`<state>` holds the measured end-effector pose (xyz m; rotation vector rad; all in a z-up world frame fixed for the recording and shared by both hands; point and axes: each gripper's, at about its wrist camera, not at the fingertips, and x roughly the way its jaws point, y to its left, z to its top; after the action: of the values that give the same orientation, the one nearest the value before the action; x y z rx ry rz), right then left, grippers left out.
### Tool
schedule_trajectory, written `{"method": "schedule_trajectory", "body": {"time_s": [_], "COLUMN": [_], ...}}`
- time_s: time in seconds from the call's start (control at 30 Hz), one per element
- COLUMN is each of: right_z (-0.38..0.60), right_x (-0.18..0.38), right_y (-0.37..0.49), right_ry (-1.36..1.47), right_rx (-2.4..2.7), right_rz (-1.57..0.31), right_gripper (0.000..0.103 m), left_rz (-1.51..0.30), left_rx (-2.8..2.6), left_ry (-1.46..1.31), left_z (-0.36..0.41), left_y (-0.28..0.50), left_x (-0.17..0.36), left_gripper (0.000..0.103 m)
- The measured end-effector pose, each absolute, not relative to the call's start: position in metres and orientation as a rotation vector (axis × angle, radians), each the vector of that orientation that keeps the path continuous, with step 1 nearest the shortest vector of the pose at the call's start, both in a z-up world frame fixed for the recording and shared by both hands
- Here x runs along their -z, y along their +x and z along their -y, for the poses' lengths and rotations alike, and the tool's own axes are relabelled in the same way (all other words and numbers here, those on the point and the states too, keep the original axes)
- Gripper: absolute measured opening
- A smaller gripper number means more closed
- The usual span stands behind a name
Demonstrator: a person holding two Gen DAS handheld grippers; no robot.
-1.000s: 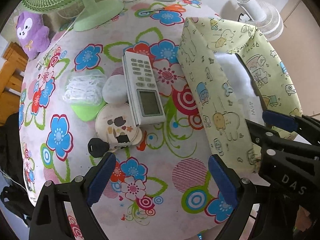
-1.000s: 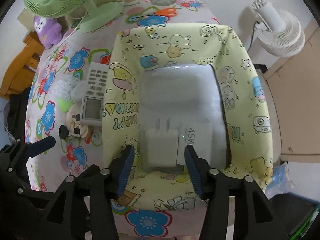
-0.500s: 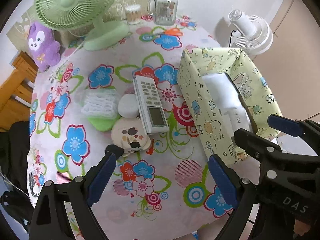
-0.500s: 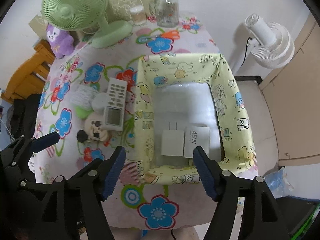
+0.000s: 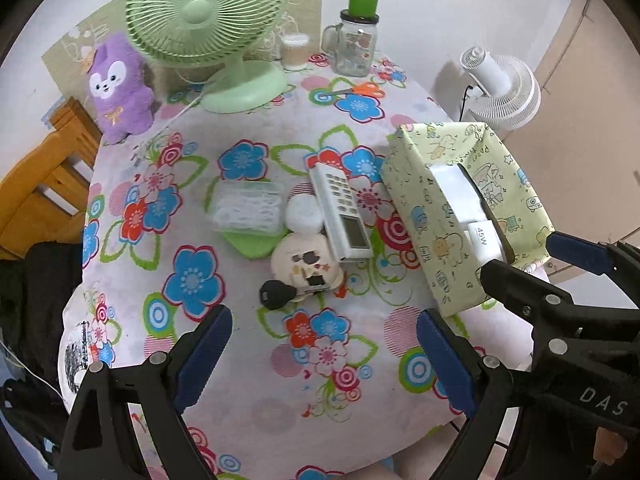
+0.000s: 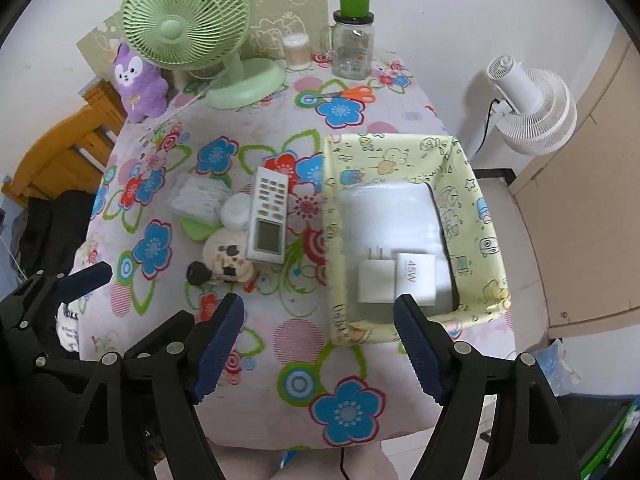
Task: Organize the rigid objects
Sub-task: 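Withdraw both tools from the box toward the remote control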
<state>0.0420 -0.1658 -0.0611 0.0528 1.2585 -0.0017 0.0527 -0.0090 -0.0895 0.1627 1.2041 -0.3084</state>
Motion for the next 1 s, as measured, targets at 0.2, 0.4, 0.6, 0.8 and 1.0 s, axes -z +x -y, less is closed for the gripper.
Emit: {"method": "schedule_trajectory", "body": {"time_s": [0.2, 0.4, 0.6, 0.8, 1.0], "right_z": [0.142, 0.117, 0.106, 0.101, 0.096], "right_x": [0.056, 0.056, 0.060, 0.065, 0.074], "right_y": [0.036, 0.034, 0.041, 0.060, 0.080], "right_ry": [0.043, 0.051, 0.086, 0.075, 0.056], "right_rx": [0.019, 0.047, 0.040, 0.013, -0.018], "right_rz": [-1.241, -1.234, -1.237, -1.219, -1.215], "right_gripper": [0.080, 0.080, 0.080, 0.080, 0.080], "left_rz": [-1.184, -1.195, -1.207, -1.204, -1.237], "left_rx": [0.306, 0.313, 0.296, 0.310, 0.280], "left_ry": [0.162, 0.169, 0.160, 0.124, 0.104], "left_z": [-0.019, -0.044, -0.057, -0.062, -0.070], "left_y": [0.051, 0.056, 0.066, 0.083, 0.107], "left_x": [0.087, 0.089, 0.093, 0.100, 0.116], "left_gripper": [0.095, 0.095, 0.095, 0.095, 0.095]}}
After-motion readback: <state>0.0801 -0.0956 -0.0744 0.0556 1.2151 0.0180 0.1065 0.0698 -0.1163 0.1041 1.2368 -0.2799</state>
